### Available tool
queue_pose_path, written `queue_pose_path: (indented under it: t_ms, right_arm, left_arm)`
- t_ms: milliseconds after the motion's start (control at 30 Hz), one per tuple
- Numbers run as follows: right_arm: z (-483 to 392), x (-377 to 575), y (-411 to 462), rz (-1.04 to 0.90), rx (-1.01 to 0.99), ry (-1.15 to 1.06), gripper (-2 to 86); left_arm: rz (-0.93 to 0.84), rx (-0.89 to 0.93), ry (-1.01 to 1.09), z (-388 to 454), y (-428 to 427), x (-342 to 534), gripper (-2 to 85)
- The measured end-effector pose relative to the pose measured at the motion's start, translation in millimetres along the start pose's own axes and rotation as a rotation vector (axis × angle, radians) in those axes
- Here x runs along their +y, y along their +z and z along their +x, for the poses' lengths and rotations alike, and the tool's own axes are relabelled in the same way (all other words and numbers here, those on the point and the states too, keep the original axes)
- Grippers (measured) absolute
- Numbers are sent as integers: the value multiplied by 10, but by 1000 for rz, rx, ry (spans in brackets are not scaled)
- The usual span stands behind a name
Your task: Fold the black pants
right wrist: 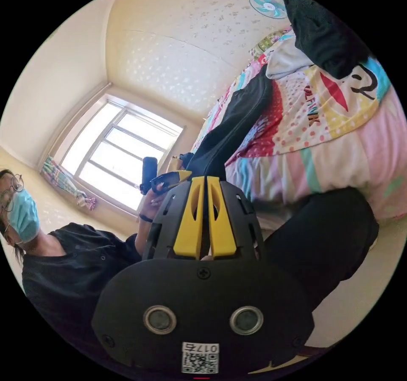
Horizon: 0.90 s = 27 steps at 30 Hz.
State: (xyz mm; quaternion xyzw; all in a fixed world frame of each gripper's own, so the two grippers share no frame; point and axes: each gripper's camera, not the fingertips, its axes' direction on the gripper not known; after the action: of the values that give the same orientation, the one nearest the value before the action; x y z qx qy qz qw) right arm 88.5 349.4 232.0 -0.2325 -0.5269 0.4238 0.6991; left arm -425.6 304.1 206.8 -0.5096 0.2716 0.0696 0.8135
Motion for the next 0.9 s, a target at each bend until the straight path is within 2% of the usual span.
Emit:
queue_pose_path:
  t_ms: [67,133,200,300,400,500,600,700,767,867,900]
  right_arm:
    - [-10,-77,381,-174,318,66,13]
    - [26,-69,654,-285,615,103,12]
    - [-22,-71,770,-285,643,96,11]
    - [-87,-111,850,-293,696,107,10]
    - [-145,-140,914,-325,672,77,10]
    - [-296,-112,875,-306,487,-20,10]
    - [-418,-99,775,-196,322,-73,10]
    - [-329,-177,839,-100,86,-24,10]
    - [-276,-280,1132,-140,34,-15,11]
    - [-352,-381,1520,-235,63,-57,12]
    - [-370,-396,1584,-254,70,-70,12]
  left_arm:
    - [-36,-40,-43,-144,-27,133,44]
    - [-94,-41,-183,-491,111,419,18]
    - [-41,51,-225,-696,167,683,13]
    - [44,170,-275,-888,224,935,52]
    - [81,109,-188,-731,187,929,72]
    - [120,174,-12,-359,144,886,67]
    - [89,108,45,-96,181,907,104]
    - [14,36,177,130,265,944,160]
    - [41,-14,189,210,265,984,166]
    - [94,-146,91,199,229,1010,153]
    - [122,-210,19,127,183,1034,124]
